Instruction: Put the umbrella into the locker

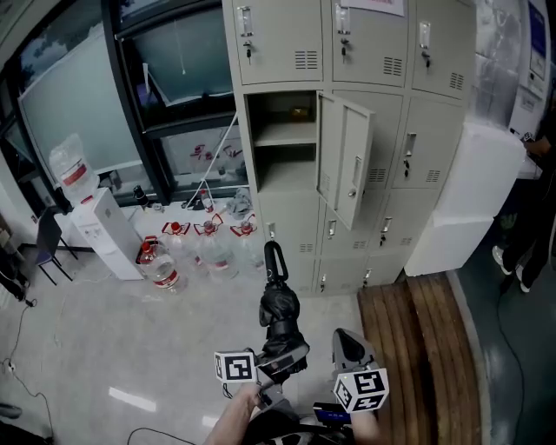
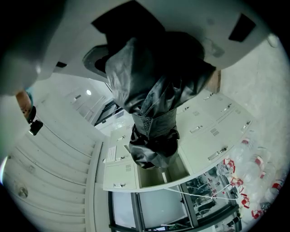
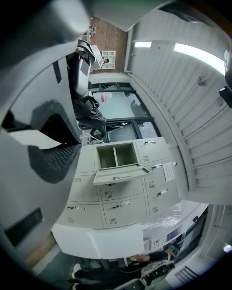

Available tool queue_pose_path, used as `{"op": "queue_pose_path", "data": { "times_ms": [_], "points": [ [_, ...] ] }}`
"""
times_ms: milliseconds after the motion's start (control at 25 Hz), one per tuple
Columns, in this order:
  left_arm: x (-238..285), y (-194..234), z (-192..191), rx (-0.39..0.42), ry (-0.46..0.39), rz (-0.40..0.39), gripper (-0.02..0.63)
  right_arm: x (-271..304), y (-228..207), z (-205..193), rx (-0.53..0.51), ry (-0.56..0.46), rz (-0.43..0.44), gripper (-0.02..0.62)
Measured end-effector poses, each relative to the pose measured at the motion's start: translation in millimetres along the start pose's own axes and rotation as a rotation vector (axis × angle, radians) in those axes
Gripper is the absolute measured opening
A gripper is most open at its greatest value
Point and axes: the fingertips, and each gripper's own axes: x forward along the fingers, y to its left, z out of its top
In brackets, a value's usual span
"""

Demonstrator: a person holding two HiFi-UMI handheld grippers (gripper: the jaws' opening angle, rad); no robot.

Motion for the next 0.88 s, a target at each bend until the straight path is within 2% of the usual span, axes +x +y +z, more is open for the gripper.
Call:
{"op": "queue_pose_path", "data": {
  "times_ms": [400, 560, 680, 880],
  "points": [
    [15, 20, 28, 0.04, 0.005, 0.017, 0.288, 40, -14, -7, 0.013, 0.039, 0.019, 0.0],
    [29, 47, 55, 0.014, -0.001, 0.035, 0.288, 73, -28, -13, 0.008, 0.052, 0.02, 0.0],
    [49, 66, 83, 0.022, 0.016, 0.009, 0.288, 107, -45, -12, 0.006, 0.06, 0.005, 0.0],
    [90, 99, 155, 0.006, 0.038, -0.008, 0.288, 186, -76, 7, 0.006, 0.084, -0.019, 0.0]
  ]
}}
